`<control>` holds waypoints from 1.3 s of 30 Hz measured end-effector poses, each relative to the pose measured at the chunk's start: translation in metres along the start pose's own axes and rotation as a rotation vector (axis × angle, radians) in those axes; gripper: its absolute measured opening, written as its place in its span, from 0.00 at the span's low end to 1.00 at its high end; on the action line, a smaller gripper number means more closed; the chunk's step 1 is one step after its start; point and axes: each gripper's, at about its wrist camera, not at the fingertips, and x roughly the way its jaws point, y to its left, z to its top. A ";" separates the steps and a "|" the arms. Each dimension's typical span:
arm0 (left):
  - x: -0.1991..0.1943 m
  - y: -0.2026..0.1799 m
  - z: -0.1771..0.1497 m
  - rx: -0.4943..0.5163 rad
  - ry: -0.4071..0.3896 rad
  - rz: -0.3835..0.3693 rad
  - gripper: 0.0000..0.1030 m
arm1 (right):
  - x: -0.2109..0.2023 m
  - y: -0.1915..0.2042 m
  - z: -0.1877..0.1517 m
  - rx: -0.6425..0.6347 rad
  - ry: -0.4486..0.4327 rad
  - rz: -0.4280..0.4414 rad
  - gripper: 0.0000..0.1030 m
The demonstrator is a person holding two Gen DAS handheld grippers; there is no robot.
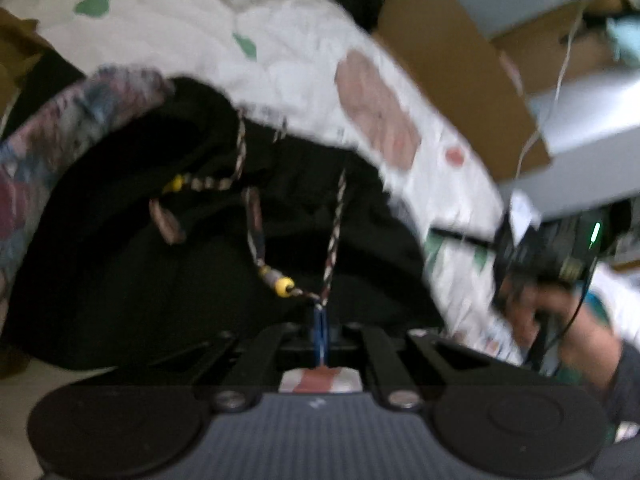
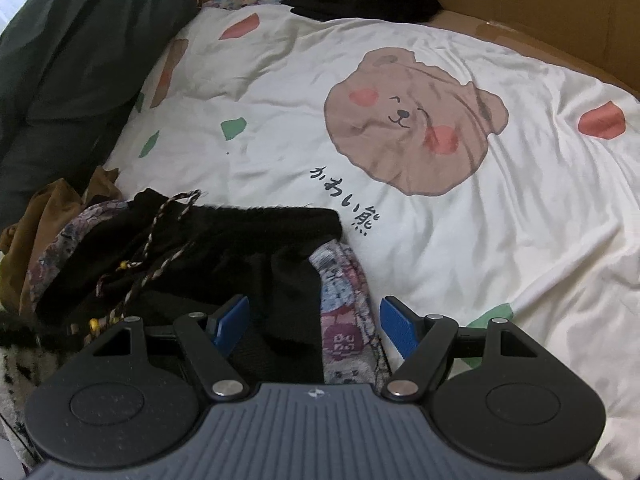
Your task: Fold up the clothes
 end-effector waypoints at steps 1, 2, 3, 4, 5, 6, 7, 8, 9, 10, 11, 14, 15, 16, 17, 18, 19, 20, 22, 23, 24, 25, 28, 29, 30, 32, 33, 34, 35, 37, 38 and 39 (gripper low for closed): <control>-0.002 0.000 0.000 0.015 -0.002 0.047 0.15 | 0.000 0.000 0.000 0.001 0.000 -0.001 0.75; -0.005 0.001 0.001 0.027 -0.006 0.086 0.19 | 0.000 -0.001 0.000 0.001 0.001 -0.002 0.75; -0.008 0.002 0.002 0.023 -0.024 0.082 0.26 | 0.001 -0.001 0.000 0.002 0.001 -0.004 0.75; -0.014 0.004 0.007 0.015 -0.057 0.072 0.28 | 0.001 -0.001 0.000 0.002 0.001 -0.005 0.75; -0.022 0.006 0.014 0.012 -0.091 0.064 0.31 | 0.001 -0.001 0.000 0.003 0.002 -0.006 0.75; -0.028 0.007 0.023 0.022 -0.122 0.072 0.32 | 0.001 -0.002 -0.001 0.004 0.002 -0.007 0.75; -0.030 0.007 0.026 0.030 -0.132 0.081 0.32 | 0.002 -0.002 -0.001 0.004 0.002 -0.008 0.75; -0.031 0.008 0.032 0.040 -0.147 0.101 0.34 | 0.002 -0.002 -0.001 0.005 0.002 -0.010 0.75; -0.033 0.009 0.037 0.048 -0.161 0.119 0.36 | 0.002 -0.003 -0.001 0.006 0.003 -0.011 0.75; -0.031 0.010 0.038 0.050 -0.161 0.127 0.36 | 0.002 -0.003 -0.001 0.006 0.003 -0.012 0.75; -0.028 0.012 0.040 0.051 -0.159 0.142 0.36 | 0.002 -0.003 -0.001 0.007 0.003 -0.013 0.75; -0.012 0.018 0.042 0.067 -0.141 0.214 0.36 | 0.003 -0.004 -0.001 0.009 0.004 -0.017 0.75; -0.005 0.019 0.041 0.077 -0.134 0.247 0.36 | 0.003 -0.004 -0.001 0.009 0.005 -0.018 0.75; 0.000 0.020 0.039 0.080 -0.128 0.262 0.36 | 0.004 -0.005 -0.001 0.010 0.005 -0.019 0.75; 0.009 0.023 0.039 0.086 -0.112 0.289 0.36 | 0.004 -0.005 -0.001 0.010 0.005 -0.020 0.75; 0.010 0.024 0.036 0.085 -0.113 0.303 0.36 | 0.004 -0.005 -0.002 0.011 0.006 -0.022 0.75; 0.012 0.027 0.035 0.083 -0.115 0.320 0.36 | 0.004 -0.005 -0.002 0.012 0.006 -0.023 0.75; 0.014 0.031 0.035 0.080 -0.114 0.328 0.35 | 0.004 -0.006 -0.002 0.012 0.006 -0.024 0.75; 0.016 0.034 0.035 0.077 -0.113 0.332 0.29 | 0.005 -0.006 -0.002 0.014 0.007 -0.026 0.75; 0.017 0.036 0.035 0.073 -0.113 0.320 0.13 | 0.005 -0.006 -0.002 0.014 0.007 -0.028 0.75; 0.016 0.039 0.034 0.070 -0.116 0.288 0.06 | 0.005 -0.007 -0.002 0.015 0.007 -0.029 0.75; 0.016 0.038 0.033 0.072 -0.118 0.273 0.06 | 0.006 -0.007 -0.002 0.015 0.008 -0.030 0.75; 0.012 0.031 0.028 0.112 -0.110 0.210 0.03 | 0.006 -0.008 -0.002 0.017 0.009 -0.034 0.75; 0.013 0.027 0.025 0.116 -0.100 0.174 0.03 | 0.006 -0.008 -0.002 0.018 0.009 -0.035 0.75; 0.013 0.022 0.022 0.120 -0.084 0.138 0.03 | 0.007 -0.008 -0.003 0.018 0.009 -0.036 0.75; 0.017 0.002 0.013 0.172 -0.046 0.063 0.03 | 0.007 -0.009 -0.003 0.020 0.010 -0.039 0.75; 0.018 -0.002 0.010 0.184 -0.035 0.045 0.01 | 0.007 -0.009 -0.003 0.020 0.010 -0.040 0.75; 0.019 -0.006 0.008 0.191 -0.023 0.021 0.01 | 0.007 -0.009 -0.003 0.018 0.009 -0.039 0.75; 0.022 -0.013 0.005 0.200 0.005 -0.037 0.01 | 0.006 -0.009 -0.003 0.015 0.007 -0.039 0.75; 0.027 -0.028 -0.002 0.248 0.054 -0.122 0.01 | 0.005 -0.008 -0.003 0.012 0.005 -0.040 0.75; 0.027 -0.032 -0.005 0.260 0.061 -0.131 0.01 | 0.004 -0.008 -0.004 0.013 0.005 -0.040 0.75; 0.029 -0.039 -0.008 0.287 0.077 -0.156 0.01 | 0.004 -0.008 -0.004 0.015 0.005 -0.040 0.75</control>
